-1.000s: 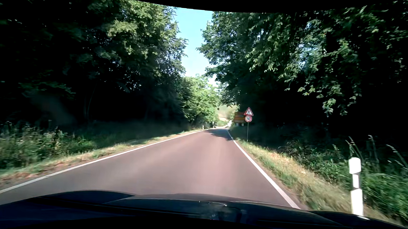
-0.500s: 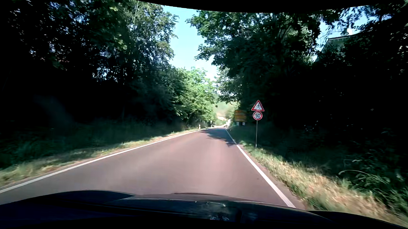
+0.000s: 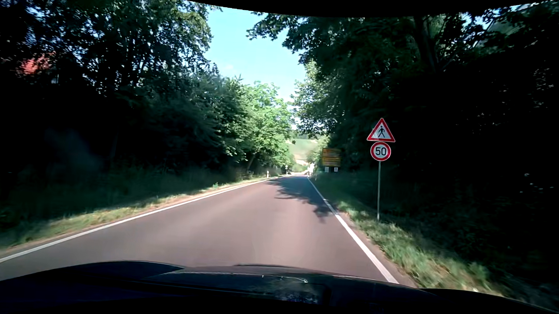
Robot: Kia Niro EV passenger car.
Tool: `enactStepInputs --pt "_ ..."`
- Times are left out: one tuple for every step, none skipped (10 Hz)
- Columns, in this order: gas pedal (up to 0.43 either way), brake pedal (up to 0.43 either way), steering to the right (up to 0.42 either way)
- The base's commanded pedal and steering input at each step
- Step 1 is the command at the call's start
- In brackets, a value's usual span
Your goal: Follow the waypoints while adhering to traffic rules and regulations
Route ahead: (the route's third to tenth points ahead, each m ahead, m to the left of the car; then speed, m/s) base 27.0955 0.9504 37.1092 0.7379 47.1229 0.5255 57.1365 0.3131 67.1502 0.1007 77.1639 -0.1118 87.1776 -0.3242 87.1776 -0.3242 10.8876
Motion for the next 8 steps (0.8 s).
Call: enactStepInputs --pt "0.138 0.0 0.005" --pt "0.138 0.0 0.003" --pt "0.138 0.0 -0.002" --pt "0.138 0.0 -0.005" --pt "0.138 0.0 -0.004" --pt "0.138 0.0 -0.002" --pt "0.138 0.0 -0.002" --pt "0.138 0.0 -0.002"
